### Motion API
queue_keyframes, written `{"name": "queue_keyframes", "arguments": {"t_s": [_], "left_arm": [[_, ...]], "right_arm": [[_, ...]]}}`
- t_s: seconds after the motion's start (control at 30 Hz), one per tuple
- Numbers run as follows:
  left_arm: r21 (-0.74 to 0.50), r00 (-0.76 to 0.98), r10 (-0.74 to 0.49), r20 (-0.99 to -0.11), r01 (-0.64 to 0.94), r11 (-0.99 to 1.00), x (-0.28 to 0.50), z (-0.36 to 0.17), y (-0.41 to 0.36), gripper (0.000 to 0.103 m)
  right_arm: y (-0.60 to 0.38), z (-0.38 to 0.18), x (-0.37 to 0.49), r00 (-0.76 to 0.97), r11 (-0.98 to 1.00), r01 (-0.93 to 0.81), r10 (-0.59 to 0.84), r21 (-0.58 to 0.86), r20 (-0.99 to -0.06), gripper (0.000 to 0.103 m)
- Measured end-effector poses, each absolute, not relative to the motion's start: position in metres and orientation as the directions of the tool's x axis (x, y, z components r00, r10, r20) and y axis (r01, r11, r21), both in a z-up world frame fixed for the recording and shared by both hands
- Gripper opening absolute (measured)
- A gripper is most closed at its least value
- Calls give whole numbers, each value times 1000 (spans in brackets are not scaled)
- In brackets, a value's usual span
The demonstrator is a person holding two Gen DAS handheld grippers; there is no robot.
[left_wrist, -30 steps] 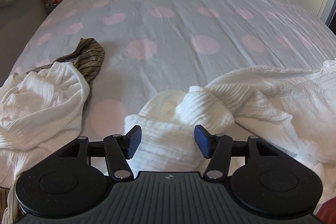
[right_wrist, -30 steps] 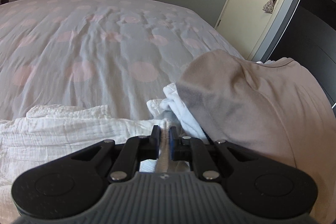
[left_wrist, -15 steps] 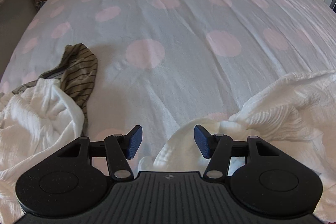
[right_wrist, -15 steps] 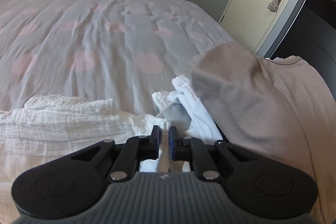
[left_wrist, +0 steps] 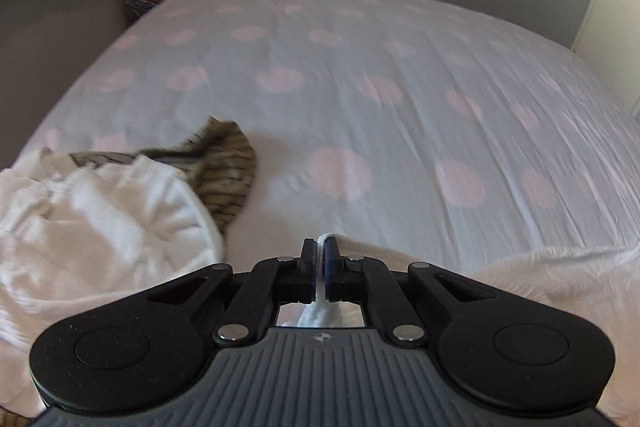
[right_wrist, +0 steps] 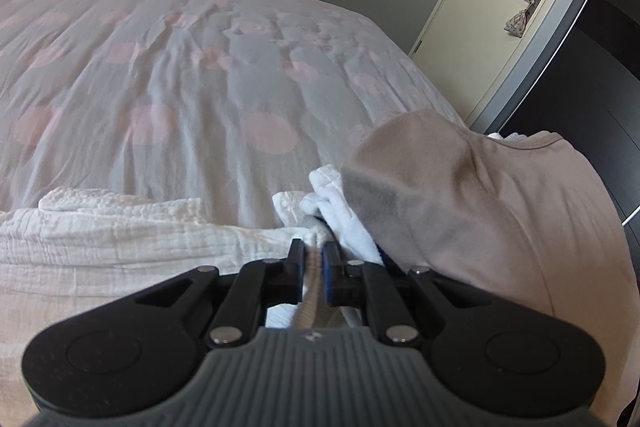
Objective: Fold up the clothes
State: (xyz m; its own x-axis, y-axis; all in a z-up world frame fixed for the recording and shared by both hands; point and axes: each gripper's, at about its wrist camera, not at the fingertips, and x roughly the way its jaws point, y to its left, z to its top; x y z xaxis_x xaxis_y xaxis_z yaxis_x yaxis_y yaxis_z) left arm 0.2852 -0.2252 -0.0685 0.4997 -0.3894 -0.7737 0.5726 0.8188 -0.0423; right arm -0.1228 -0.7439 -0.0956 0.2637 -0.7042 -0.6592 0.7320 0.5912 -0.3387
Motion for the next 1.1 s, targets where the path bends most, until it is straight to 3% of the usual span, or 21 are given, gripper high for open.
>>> {"name": "queue_keyframes", "arguments": {"t_s": [0.23,0.77,1.0,1.1], "left_arm": [[-21,663,-337,-668,436,900,301,-5,-161,1],[125,528,-99,-843,372,920,275,-76,-85,5],[140,576,-156,-802,436,889,279,-61,-99,40],[179,593,-162,-789,474,862,294,-64,-124,43]], "right_arm": [[-753,-79,-104,266,561,756,-735,-338,-623,10],[-750,-94,-99,235,559,760,-712,-332,-661,11],[-748,-93,-96,228,568,740,-715,-359,-661,11],[-747,-97,-92,216,568,732,-717,-376,-662,11]]}}
